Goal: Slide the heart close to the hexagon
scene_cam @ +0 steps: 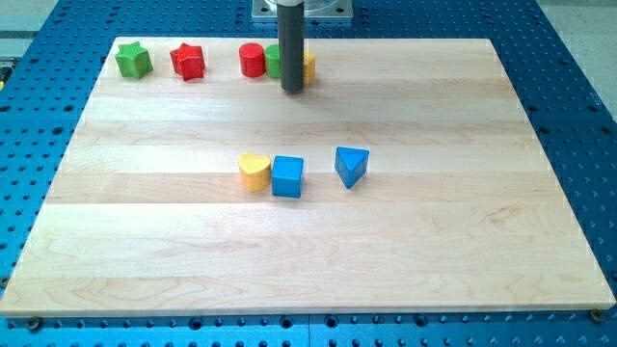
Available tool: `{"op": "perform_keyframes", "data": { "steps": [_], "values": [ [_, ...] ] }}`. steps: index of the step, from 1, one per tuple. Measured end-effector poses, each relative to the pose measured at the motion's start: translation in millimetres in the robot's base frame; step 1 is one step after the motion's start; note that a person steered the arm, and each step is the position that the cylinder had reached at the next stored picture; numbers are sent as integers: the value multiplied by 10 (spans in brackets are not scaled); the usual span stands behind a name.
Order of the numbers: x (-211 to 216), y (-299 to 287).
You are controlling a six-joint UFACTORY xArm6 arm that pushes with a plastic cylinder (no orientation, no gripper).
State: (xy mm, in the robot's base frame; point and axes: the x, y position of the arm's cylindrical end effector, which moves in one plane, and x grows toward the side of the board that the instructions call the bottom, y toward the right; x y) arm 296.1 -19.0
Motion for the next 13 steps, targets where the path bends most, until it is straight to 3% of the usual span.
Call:
{"op": "perform_keyframes", "data": {
  "steps": [3,4,5,6,7,9,10,11,12,13],
  "values": [
    [-94,0],
    [172,-130],
    [870,-1054],
    [1901,-1575],
    [2365,-1050],
    [1665,-57],
    [1335,-152],
    [1087,-626],
    [1330,-958],
    [1206,-1329]
  ]
}}
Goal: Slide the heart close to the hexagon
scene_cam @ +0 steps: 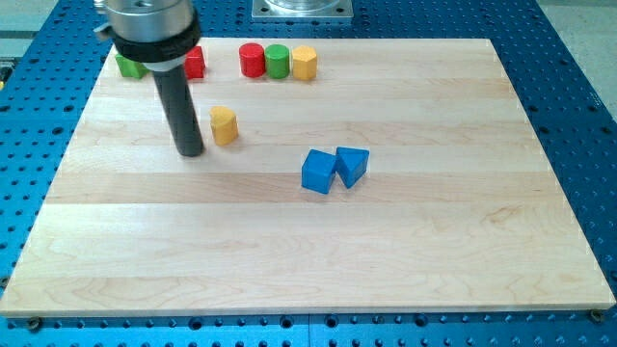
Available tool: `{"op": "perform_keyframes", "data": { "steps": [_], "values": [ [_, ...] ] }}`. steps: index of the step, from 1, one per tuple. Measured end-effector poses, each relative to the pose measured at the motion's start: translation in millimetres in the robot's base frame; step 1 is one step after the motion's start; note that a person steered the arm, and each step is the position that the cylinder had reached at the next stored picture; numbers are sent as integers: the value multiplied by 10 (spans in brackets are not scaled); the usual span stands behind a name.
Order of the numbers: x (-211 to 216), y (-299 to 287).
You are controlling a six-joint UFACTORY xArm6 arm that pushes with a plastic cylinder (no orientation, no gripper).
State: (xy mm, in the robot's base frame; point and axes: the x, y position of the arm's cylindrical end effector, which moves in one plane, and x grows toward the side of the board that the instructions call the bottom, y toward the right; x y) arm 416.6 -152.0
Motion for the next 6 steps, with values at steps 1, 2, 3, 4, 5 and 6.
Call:
{"op": "perform_keyframes", "data": {
  "steps": [1,2,3,4,5,6],
  "values": [
    [-14,65],
    [-75,162],
    [-218,177],
    [-223,396],
    [-315,840],
    [-566,1260]
  ]
}}
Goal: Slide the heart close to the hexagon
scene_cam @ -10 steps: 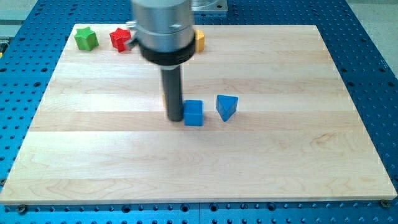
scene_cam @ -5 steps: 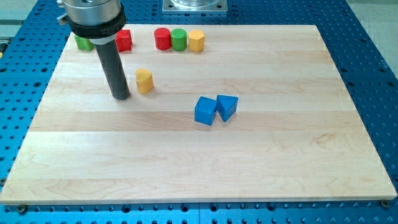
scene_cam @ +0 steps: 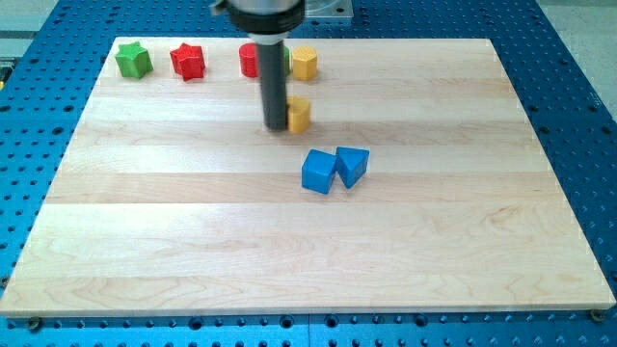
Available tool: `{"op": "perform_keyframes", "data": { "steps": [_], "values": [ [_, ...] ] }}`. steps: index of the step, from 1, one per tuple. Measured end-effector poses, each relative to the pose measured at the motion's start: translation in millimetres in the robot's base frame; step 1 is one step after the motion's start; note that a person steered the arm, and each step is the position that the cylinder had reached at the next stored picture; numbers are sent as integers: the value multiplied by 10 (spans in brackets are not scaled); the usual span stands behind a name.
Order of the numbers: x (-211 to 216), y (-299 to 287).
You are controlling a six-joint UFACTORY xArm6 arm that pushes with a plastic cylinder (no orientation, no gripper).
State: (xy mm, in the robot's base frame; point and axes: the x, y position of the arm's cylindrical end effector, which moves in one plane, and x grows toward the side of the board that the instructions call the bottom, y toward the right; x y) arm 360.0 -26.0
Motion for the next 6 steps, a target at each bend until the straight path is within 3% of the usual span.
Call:
{"op": "perform_keyframes", "data": {
  "steps": [1,2,3,4,5,6],
  "values": [
    [-60,208],
    [421,-136],
    [419,315],
    [58,678],
    [-520,680],
    [-218,622]
  ]
}}
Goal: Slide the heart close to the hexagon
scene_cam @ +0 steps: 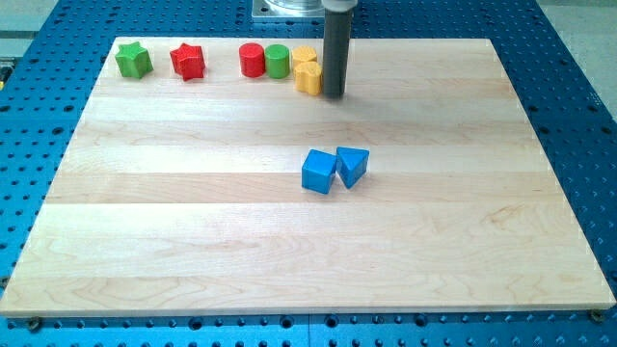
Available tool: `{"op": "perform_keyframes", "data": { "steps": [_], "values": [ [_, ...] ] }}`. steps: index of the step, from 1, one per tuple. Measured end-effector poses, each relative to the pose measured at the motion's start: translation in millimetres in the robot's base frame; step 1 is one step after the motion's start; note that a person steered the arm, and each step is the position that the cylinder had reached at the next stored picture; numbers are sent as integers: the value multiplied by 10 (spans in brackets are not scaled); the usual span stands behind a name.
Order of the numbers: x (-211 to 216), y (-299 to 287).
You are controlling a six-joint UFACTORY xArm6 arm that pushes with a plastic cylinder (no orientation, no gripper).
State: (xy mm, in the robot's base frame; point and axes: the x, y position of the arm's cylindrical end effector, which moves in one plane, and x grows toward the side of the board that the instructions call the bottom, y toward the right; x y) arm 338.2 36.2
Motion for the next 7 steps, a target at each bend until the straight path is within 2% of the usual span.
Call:
{"op": "perform_keyframes", "data": {
  "steps": [1,2,3,7],
  "values": [
    [321,-454],
    [-16,-872],
    [-338,-975],
    [-348,27]
  ]
}}
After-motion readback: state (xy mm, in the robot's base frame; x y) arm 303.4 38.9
